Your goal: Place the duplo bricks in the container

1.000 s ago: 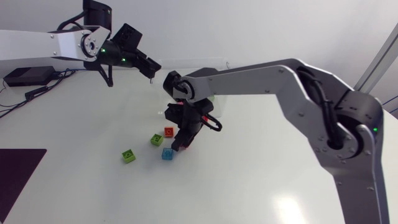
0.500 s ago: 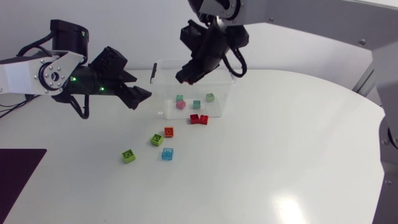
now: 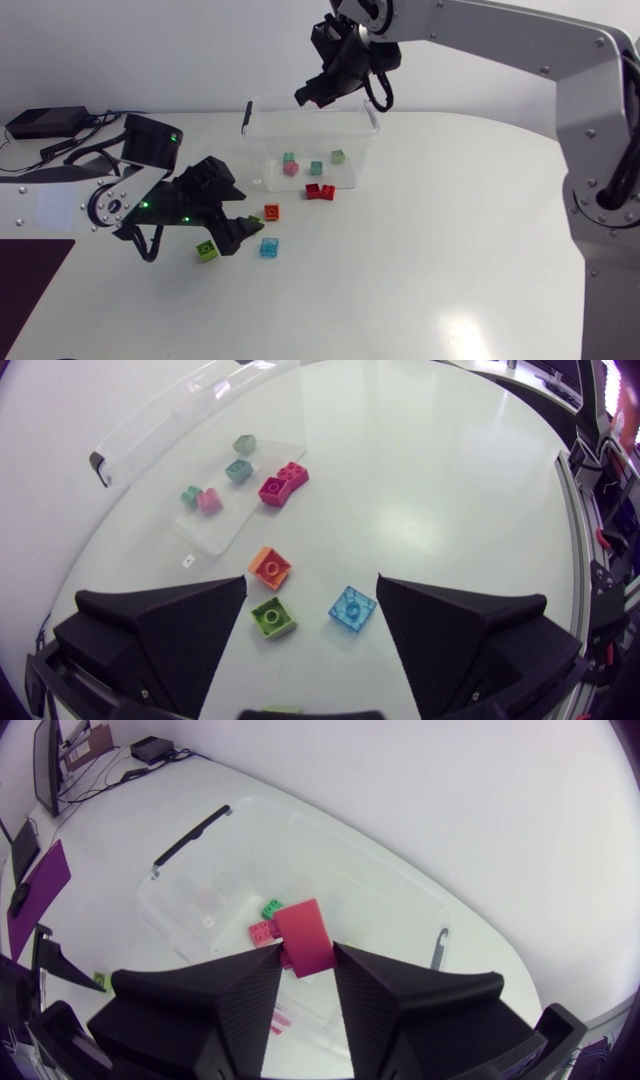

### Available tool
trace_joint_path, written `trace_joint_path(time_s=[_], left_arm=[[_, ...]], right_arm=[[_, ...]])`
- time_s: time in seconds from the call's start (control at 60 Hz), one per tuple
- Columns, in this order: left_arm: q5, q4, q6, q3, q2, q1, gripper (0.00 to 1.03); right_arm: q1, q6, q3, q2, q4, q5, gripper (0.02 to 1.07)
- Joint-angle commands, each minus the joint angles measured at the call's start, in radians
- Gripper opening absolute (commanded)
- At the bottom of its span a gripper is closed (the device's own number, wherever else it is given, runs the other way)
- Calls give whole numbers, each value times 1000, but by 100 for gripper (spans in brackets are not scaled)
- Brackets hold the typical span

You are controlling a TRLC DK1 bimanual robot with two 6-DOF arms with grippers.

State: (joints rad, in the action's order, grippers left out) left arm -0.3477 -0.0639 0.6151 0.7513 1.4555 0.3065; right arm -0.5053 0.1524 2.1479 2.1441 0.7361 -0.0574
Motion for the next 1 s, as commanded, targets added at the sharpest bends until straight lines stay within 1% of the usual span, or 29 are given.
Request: trace_joint_path(time_s=[0.0,0.033,0.067,0.117,0.167,0.267,0.333,0.467,0.667,0.75,0.883,0.9,0.933,0.967,0.983], left_arm=[[-8,21,31,-24,36,26,90],[-7,21,37,-26,54,37,90],[-2,22,46,-29,68,43,91],[18,26,77,-30,105,54,91],[19,32,104,-29,144,56,91],[23,36,179,-30,200,57,91],[24,62,212,-26,243,57,91],[23,67,285,-4,302,49,91],[4,70,333,33,344,42,92],[-28,64,345,52,362,43,92],[-45,22,353,97,399,63,91],[-45,18,354,99,401,66,90],[-45,6,356,106,405,72,84],[-45,-14,356,118,410,80,67],[-45,-17,356,120,410,82,64]], right_arm=[[17,-22,21,50,0,-13,77],[19,-24,29,48,3,-13,86],[19,-25,32,42,11,-13,91],[19,-27,33,25,17,-13,95],[19,-27,30,0,28,-12,97],[16,-24,-8,-62,37,-5,97],[7,-14,-57,-118,37,7,97],[-15,-5,-192,-236,40,41,97],[-32,18,-411,-386,25,94,97],[-30,30,-491,-432,14,119,98],[-29,30,-637,-492,-50,143,98],[-29,29,-654,-497,-60,143,98],[-29,26,-692,-504,-78,143,98],[-29,21,-738,-513,-110,142,98],[-29,19,-749,-515,-116,142,98]])
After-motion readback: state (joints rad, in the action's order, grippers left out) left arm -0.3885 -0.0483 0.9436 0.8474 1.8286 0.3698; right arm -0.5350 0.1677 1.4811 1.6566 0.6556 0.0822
